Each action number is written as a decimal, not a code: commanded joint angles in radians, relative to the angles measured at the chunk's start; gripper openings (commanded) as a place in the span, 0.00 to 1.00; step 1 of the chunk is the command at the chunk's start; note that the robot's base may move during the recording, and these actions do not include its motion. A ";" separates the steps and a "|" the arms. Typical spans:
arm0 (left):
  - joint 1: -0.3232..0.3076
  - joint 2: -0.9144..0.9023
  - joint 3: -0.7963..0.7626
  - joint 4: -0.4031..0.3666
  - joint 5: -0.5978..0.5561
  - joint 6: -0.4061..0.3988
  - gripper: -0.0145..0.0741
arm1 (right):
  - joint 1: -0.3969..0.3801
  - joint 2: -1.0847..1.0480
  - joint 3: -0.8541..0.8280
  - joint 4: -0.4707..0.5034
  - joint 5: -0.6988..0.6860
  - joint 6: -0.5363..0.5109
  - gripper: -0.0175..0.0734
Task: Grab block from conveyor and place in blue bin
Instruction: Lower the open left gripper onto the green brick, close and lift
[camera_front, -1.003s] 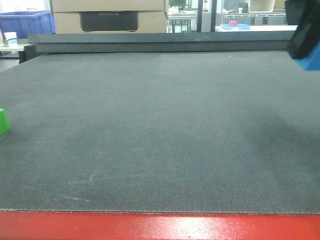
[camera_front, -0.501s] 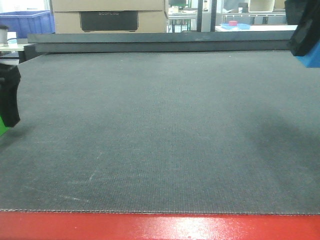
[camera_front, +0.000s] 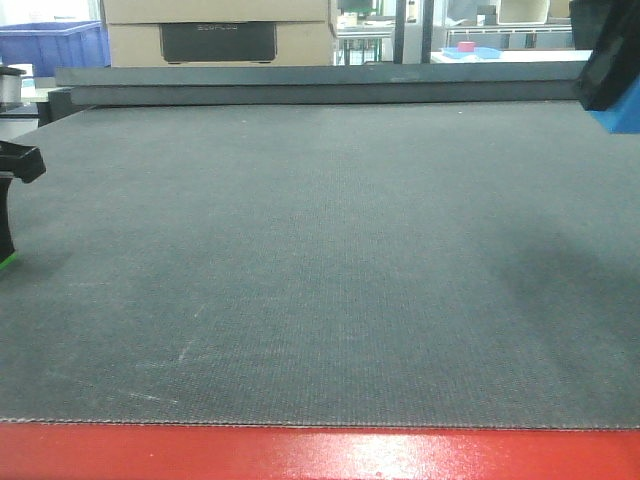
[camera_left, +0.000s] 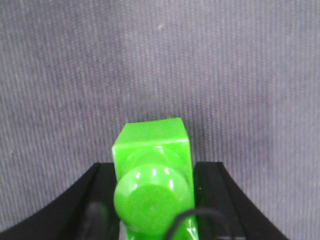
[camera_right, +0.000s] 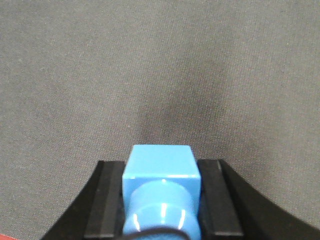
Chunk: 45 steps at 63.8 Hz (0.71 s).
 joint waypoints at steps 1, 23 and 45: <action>-0.006 -0.006 -0.004 -0.002 0.036 -0.004 0.04 | 0.001 -0.010 0.005 -0.007 -0.024 -0.004 0.01; -0.085 -0.187 0.065 -0.042 -0.035 -0.008 0.04 | -0.045 -0.010 0.020 -0.037 -0.080 -0.004 0.01; -0.190 -0.532 0.253 -0.082 -0.202 -0.035 0.04 | -0.117 -0.051 0.139 -0.104 -0.126 -0.004 0.01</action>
